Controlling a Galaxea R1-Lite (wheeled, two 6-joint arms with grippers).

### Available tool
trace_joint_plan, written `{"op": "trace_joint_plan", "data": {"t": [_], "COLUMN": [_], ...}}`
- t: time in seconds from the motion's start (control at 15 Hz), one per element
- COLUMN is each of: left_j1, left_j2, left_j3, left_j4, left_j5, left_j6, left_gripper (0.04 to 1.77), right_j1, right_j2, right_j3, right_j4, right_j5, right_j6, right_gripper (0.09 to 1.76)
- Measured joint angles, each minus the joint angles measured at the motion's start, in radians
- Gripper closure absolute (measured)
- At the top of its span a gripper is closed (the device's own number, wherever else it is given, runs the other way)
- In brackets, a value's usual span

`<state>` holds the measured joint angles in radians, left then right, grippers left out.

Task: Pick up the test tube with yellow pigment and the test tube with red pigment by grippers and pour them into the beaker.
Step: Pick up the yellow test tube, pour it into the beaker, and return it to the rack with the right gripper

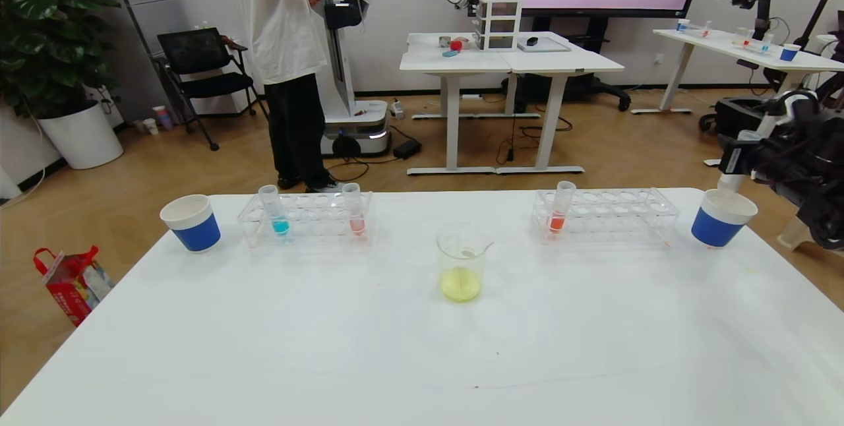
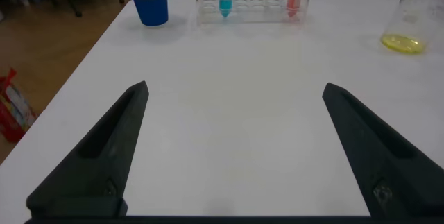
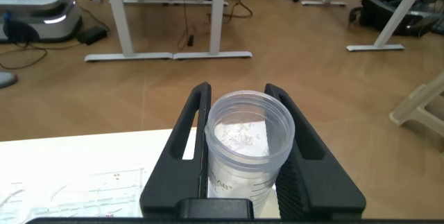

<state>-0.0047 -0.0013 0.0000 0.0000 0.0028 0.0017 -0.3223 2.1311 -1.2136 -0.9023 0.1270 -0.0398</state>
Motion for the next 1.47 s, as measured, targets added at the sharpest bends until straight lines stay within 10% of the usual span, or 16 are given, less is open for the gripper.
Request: {"op": "trace_joint_plan", "data": {"t": [1.07,1.33,1.47], "left_j1": [0.000,0.000,0.000], "left_j2": [0.000,0.000,0.000], "left_j3": [0.000,0.000,0.000], "left_j4": [0.000,0.000,0.000], "left_j5": [0.000,0.000,0.000], "left_j6": [0.000,0.000,0.000], "left_gripper": [0.06,0.06,0.06], "right_j1": [-0.062,-0.068,-0.065], "right_j2": [0.148,0.156,0.151], "right_j3": [-0.016,-0.001,0.004], "right_j4": [-0.136,-0.147,-0.147], "right_j5": [0.008,0.002,0.000], "right_j6": [0.001,-0.001,-0.002], "right_gripper": [1.28,0.19,0.12]}}
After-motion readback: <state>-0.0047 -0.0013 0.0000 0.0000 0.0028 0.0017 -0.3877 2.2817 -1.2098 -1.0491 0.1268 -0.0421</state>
